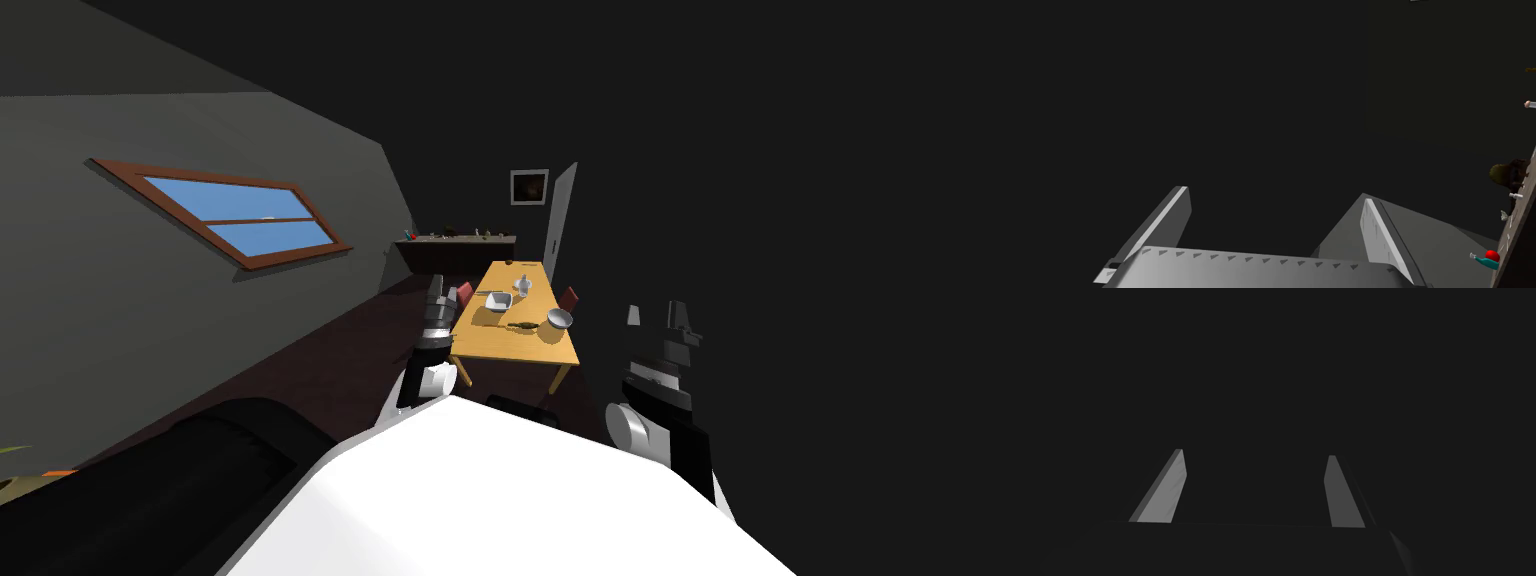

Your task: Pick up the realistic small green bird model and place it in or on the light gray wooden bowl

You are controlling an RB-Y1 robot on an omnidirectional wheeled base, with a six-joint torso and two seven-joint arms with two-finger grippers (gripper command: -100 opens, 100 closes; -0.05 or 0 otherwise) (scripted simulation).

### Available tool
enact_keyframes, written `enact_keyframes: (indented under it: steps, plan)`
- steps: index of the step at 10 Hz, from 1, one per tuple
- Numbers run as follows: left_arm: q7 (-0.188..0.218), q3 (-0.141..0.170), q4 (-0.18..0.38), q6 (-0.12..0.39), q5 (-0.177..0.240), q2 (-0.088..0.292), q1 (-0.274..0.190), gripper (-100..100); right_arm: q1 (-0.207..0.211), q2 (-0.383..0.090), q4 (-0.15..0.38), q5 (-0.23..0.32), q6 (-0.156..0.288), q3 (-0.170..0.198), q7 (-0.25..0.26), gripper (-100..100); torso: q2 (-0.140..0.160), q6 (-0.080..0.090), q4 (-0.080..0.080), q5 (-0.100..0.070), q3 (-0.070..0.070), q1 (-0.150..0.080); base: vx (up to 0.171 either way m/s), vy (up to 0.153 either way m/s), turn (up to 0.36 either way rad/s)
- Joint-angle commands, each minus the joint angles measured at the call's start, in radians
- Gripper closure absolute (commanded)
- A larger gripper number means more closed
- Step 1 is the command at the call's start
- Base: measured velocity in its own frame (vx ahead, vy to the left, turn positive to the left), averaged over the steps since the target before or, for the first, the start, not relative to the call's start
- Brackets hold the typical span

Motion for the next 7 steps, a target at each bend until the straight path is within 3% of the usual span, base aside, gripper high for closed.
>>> enact_keyframes:
  steps: [1, 5, 6, 7]
  plan:
    - [0.005, 0.010, 0.016, 0.014, 0.002, 0.034, -0.006, -100, 0.000, 0.000, 0.000, 0.000, 0.000, 0.000, 0.000, 0, 0.000, 0.000, 0.000, 0.000, 0.000, 0.000, -0.004, 0.007, -0.054]
    - [0.032, 0.069, 0.102, 0.095, 0.017, 0.133, -0.042, -100, 0.000, 0.000, 0.000, 0.000, 0.000, 0.000, 0.000, 0, 0.001, 0.000, 0.000, 0.001, 0.000, 0.003, -0.012, 0.032, -0.105]
    - [0.032, 0.069, 0.104, 0.095, 0.017, 0.133, -0.042, -100, 0.000, 0.000, 0.000, 0.000, 0.000, 0.000, 0.000, 0, 0.000, 0.000, 0.000, 0.001, 0.000, 0.004, -0.009, 0.031, -0.050]
    - [0.043, 0.091, 0.136, 0.125, 0.023, 0.155, -0.055, -100, 0.000, 0.000, 0.000, 0.000, 0.000, 0.000, 0.000, 0, 0.000, 0.000, 0.000, 0.001, 0.000, 0.003, -0.013, 0.022, -0.088]
